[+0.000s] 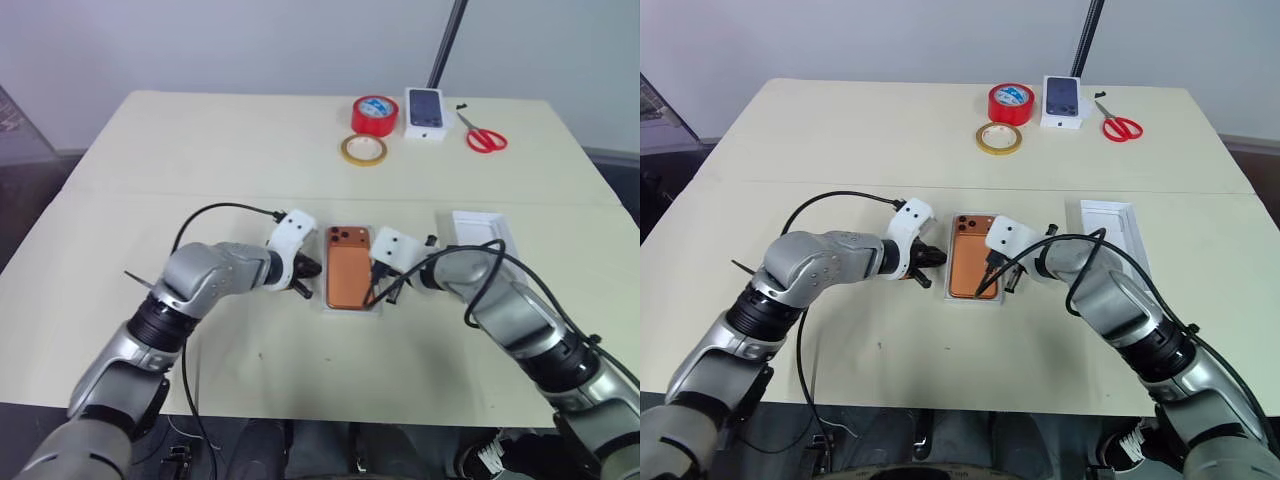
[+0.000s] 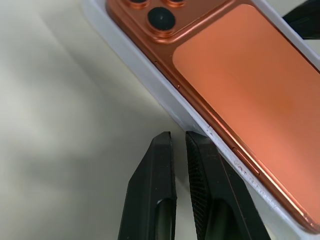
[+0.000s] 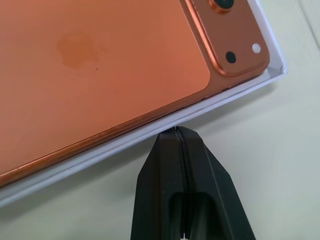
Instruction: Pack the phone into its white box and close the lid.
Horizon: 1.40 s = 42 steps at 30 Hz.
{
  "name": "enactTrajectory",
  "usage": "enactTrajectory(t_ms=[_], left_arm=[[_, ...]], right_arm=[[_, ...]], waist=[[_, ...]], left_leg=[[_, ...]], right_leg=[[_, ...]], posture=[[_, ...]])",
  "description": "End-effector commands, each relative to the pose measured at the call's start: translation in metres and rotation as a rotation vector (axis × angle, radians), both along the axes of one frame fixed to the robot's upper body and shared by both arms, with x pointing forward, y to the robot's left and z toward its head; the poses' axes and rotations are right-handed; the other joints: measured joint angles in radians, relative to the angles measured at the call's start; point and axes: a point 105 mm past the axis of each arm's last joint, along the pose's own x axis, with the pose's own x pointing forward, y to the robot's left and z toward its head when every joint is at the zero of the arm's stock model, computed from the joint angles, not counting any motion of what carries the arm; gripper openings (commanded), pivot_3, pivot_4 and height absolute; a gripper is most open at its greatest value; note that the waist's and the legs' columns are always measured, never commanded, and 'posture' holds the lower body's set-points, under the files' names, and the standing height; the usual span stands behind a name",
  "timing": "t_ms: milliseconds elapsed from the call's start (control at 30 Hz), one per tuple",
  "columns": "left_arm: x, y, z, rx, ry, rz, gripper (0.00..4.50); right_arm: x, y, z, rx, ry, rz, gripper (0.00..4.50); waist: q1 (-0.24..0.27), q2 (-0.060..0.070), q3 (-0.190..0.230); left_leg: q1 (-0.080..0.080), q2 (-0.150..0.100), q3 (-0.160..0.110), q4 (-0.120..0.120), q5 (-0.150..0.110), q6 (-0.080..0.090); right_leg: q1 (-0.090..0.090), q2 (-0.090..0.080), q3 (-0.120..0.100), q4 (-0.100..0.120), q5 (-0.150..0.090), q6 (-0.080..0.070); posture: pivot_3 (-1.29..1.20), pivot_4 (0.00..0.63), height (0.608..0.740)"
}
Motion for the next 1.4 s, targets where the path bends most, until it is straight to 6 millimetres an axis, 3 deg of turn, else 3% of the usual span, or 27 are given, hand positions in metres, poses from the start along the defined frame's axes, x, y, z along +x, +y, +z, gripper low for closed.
enactTrajectory(t_ms=[33, 267, 533, 667, 700, 767, 900, 967, 1067, 1267, 1400], left_arm=[[-0.022, -0.052, 0.011, -0.073, 0.013, -0.210, 0.51], [-0.038, -0.106, 0.012, -0.113, 0.066, -0.341, 0.51], [-0.042, -0.118, 0.010, -0.124, 0.093, -0.363, 0.51], [-0.033, -0.104, 0.010, -0.123, 0.092, -0.318, 0.51], [-0.027, -0.094, 0.012, -0.128, 0.088, -0.287, 0.48], [-0.019, -0.077, 0.017, -0.140, 0.076, -0.239, 0.46], [-0.010, -0.037, 0.026, -0.139, 0.015, -0.145, 0.46], [-0.008, -0.013, 0.027, -0.126, -0.057, -0.107, 0.46], [-0.014, 0.004, 0.042, -0.202, -0.222, -0.129, 0.46], [-0.038, 0.019, 0.049, -0.226, -0.432, -0.289, 0.46], [-0.061, 0.022, 0.035, -0.134, -0.509, -0.467, 0.46]], right_arm=[[-0.014, 0.001, 0.015, 0.012, -0.026, 0.056, 0.00], [-0.039, -0.053, 0.016, -0.062, 0.030, -0.064, 0.00], [-0.053, -0.082, 0.009, -0.097, 0.064, -0.147, 0.00], [-0.055, -0.089, 0.014, -0.087, 0.063, -0.169, 0.00], [-0.057, -0.091, 0.018, -0.063, 0.078, -0.174, 0.25], [-0.061, -0.095, 0.025, -0.038, 0.100, -0.176, 0.78], [-0.064, -0.105, 0.042, 0.003, 0.113, -0.220, 2.82], [-0.058, -0.111, 0.052, 0.053, 0.104, -0.269, 2.82], [-0.037, -0.117, 0.057, 0.174, 0.097, -0.387, 2.82], [-0.008, -0.122, 0.044, 0.261, 0.152, -0.537, 2.82], [0.007, -0.129, 0.026, 0.306, 0.231, -0.685, 2.82]], waist=[[0.005, 0.000, 0.000], [0.002, 0.000, 0.001], [-0.010, 0.001, 0.001], [-0.006, 0.001, 0.001], [-0.006, 0.002, 0.001], [-0.008, 0.002, 0.001], [-0.015, 0.003, 0.001], [-0.023, 0.003, 0.001], [-0.026, 0.003, 0.001], [-0.007, 0.004, 0.002], [-0.004, 0.004, 0.001]], left_leg=[[0.000, 0.000, 0.000, 0.001, 0.000, 0.000], [-0.001, -0.001, 0.000, 0.002, -0.002, 0.003], [0.001, 0.002, 0.000, 0.001, -0.001, 0.002], [0.001, 0.001, 0.000, 0.001, -0.001, 0.002], [0.001, 0.001, 0.000, 0.001, -0.001, 0.002], [0.001, 0.001, 0.000, 0.001, -0.001, 0.002], [0.001, 0.002, 0.000, 0.000, -0.001, 0.002], [0.001, 0.002, 0.000, 0.000, -0.001, 0.002], [0.002, 0.002, 0.001, 0.000, -0.001, 0.002], [0.001, 0.001, 0.001, 0.000, -0.001, 0.001], [0.001, 0.001, 0.002, 0.000, -0.001, 0.002]], right_leg=[[0.000, 0.000, 0.000, 0.000, 0.000, 0.000], [0.002, -0.001, -0.001, -0.001, 0.000, 0.001], [0.001, 0.001, 0.000, 0.001, 0.000, 0.001], [0.001, 0.001, 0.001, 0.000, 0.000, 0.001], [0.001, 0.001, 0.001, 0.000, 0.000, 0.001], [0.001, 0.001, 0.001, 0.000, 0.000, 0.001], [0.001, 0.001, 0.000, 0.000, 0.000, 0.001], [0.002, 0.001, 0.001, 0.000, 0.000, 0.001], [0.002, 0.000, 0.002, 0.001, 0.000, 0.001], [0.001, -0.002, 0.001, -0.001, 0.000, 0.000], [0.001, -0.002, 0.001, -0.001, 0.000, 0.000]], posture=[[0.00, 0.150, 0.709], [0.00, 0.150, 0.709], [0.00, 0.150, 0.709], [0.00, 0.150, 0.709], [0.00, 0.150, 0.709], [0.00, 0.150, 0.709], [0.00, 0.150, 0.709], [0.00, 0.150, 0.709], [0.00, 0.150, 0.709], [0.00, 0.150, 0.709], [0.00, 0.150, 0.709]])
